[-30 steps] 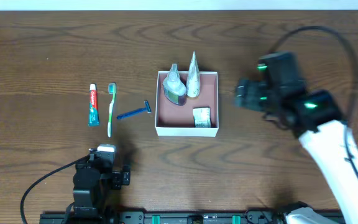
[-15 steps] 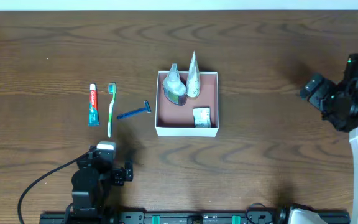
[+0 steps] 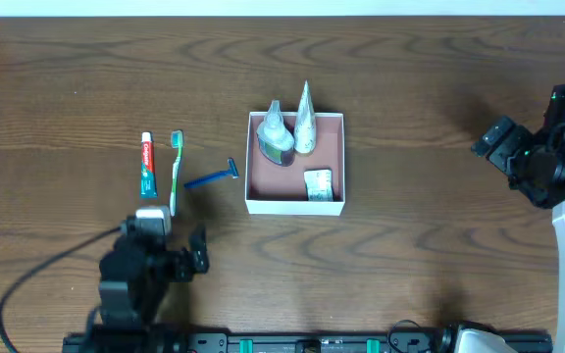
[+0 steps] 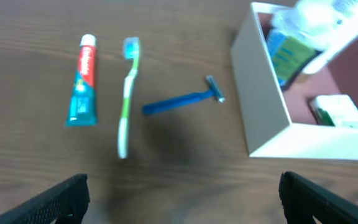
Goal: Pack container
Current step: 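Move the left gripper to the Colgate toothpaste tube and grasp it, then carry the toothpaste into the box and lay it down, then grasp the green-white toothbrush with the left gripper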
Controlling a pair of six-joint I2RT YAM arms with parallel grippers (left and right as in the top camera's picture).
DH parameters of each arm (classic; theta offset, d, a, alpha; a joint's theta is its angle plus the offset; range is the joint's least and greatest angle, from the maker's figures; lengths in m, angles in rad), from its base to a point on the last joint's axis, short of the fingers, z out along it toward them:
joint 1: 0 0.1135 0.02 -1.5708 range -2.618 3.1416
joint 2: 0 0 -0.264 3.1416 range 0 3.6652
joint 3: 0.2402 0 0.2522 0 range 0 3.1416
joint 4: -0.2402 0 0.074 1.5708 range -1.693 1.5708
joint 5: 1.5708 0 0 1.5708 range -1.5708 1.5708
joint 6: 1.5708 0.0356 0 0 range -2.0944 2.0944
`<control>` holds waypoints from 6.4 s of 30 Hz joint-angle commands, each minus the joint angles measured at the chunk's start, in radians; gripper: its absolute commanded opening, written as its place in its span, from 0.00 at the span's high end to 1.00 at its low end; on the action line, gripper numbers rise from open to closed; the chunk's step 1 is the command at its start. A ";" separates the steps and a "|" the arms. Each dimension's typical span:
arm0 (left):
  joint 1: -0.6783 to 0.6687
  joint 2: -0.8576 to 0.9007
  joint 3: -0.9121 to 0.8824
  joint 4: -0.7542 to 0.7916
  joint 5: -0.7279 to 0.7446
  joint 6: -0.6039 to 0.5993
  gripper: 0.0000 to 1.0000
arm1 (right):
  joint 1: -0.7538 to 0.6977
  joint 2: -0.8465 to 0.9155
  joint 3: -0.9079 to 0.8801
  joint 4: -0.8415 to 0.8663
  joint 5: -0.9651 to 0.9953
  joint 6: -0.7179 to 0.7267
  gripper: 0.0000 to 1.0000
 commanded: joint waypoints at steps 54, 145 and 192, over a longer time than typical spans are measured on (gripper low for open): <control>0.293 1.590 0.743 0.184 -0.134 0.272 0.27 | -0.005 0.005 0.001 0.000 -0.006 0.003 0.01; -0.346 0.813 0.723 -0.259 -0.248 0.243 0.03 | -0.006 0.005 0.001 0.000 -0.006 0.003 0.01; 0.135 1.614 0.721 0.105 -0.096 0.181 0.94 | -0.006 0.005 0.001 0.000 -0.006 0.003 0.01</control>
